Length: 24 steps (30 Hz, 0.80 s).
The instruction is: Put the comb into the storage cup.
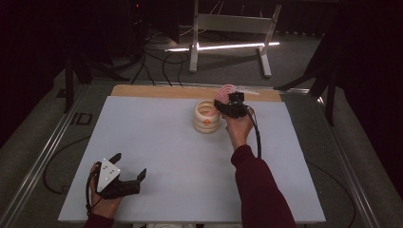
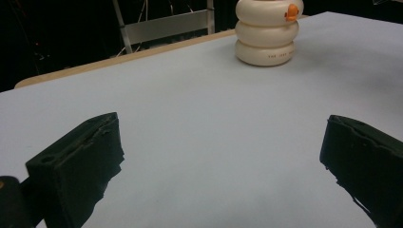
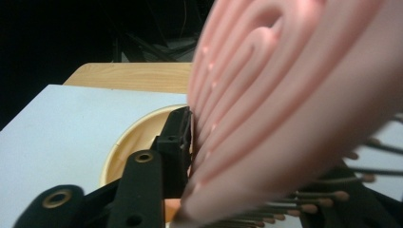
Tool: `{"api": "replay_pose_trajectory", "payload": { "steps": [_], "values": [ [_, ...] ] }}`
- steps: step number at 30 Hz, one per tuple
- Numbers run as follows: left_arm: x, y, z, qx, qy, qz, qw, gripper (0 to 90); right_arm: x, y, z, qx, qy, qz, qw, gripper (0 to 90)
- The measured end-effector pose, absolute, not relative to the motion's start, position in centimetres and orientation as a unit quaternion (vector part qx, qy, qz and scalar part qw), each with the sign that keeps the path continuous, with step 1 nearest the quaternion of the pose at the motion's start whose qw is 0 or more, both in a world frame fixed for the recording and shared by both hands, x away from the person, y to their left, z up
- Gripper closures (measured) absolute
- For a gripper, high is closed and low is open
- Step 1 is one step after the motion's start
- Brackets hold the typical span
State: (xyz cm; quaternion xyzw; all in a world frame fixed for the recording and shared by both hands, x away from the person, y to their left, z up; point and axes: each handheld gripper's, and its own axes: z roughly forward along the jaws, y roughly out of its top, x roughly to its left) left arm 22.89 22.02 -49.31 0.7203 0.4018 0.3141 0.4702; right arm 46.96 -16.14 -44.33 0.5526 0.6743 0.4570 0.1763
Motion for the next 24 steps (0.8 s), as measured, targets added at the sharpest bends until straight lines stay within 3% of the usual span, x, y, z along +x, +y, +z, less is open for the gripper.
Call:
{"api": "replay_pose_trajectory", "payload": {
  "steps": [6, 17, 19, 24],
  "values": [
    [22.88, 22.01, -49.31, 0.72, 0.402, 0.314, 0.471, 1.1, 46.97, -16.15, -44.35, 0.551, 0.678, 0.453, 0.179, 53.4],
    [22.91, 22.0, -49.34, 0.72, 0.403, 0.314, 0.471, 1.1, 46.88, -16.38, -44.41, 0.538, 0.702, 0.431, 0.177, 30.2],
    [22.93, 21.98, -49.37, 0.72, 0.403, 0.314, 0.47, 1.1, 46.9, -16.39, -44.51, 0.535, 0.712, 0.42, 0.177, 20.7],
    [22.98, 21.92, -49.42, 0.721, 0.403, 0.314, 0.468, 1.1, 46.69, -16.51, -44.48, 0.521, 0.723, 0.418, 0.174, 13.1]
  ]
}}
